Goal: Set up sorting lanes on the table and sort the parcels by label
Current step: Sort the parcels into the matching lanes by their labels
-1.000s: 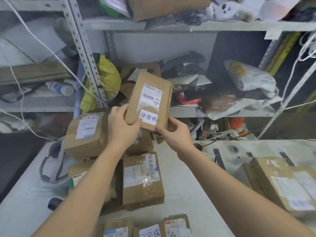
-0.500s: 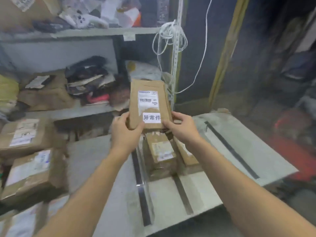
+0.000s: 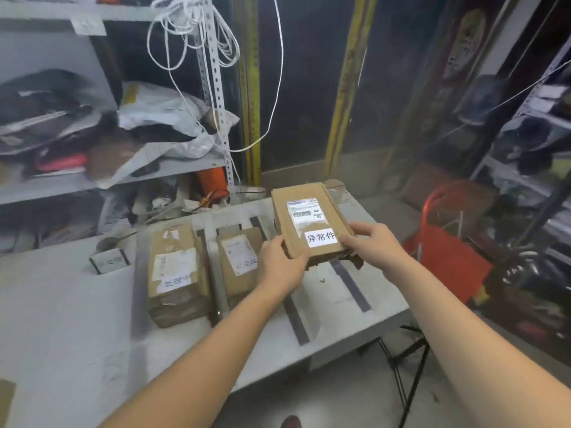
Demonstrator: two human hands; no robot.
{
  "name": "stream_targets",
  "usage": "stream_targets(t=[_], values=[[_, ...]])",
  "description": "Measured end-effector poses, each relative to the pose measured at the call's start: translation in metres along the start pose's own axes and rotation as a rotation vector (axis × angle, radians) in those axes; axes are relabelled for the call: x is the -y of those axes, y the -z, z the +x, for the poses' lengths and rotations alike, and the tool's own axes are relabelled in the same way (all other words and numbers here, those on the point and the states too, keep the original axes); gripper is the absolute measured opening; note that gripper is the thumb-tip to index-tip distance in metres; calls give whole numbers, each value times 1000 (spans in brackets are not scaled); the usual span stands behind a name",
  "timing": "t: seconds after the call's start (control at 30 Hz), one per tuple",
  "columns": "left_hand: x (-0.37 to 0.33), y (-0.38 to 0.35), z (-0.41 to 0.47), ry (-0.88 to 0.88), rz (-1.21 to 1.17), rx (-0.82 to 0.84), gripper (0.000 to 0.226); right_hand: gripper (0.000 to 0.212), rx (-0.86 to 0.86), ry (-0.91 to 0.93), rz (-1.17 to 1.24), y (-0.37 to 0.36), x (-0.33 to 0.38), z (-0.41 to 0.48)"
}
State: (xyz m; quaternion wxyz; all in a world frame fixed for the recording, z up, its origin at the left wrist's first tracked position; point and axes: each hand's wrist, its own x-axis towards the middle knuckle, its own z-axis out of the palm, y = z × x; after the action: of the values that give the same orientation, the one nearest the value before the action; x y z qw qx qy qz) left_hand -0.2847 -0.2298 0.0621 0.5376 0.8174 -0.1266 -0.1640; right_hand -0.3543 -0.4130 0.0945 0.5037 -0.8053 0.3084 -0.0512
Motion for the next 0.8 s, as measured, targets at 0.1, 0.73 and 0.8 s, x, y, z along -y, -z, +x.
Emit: stream_targets(t=[0.1,0.73,0.8], values=[[10,-39,30,61,33,11,48,27,31,-24,-62,15,-19,34],[35,-136,114,381,414,-125,21,25,209,-19,-442,-21,-107,169],[34,-138,114,386,396,-125,25,25,212,-17,-431,-23,-111,169]])
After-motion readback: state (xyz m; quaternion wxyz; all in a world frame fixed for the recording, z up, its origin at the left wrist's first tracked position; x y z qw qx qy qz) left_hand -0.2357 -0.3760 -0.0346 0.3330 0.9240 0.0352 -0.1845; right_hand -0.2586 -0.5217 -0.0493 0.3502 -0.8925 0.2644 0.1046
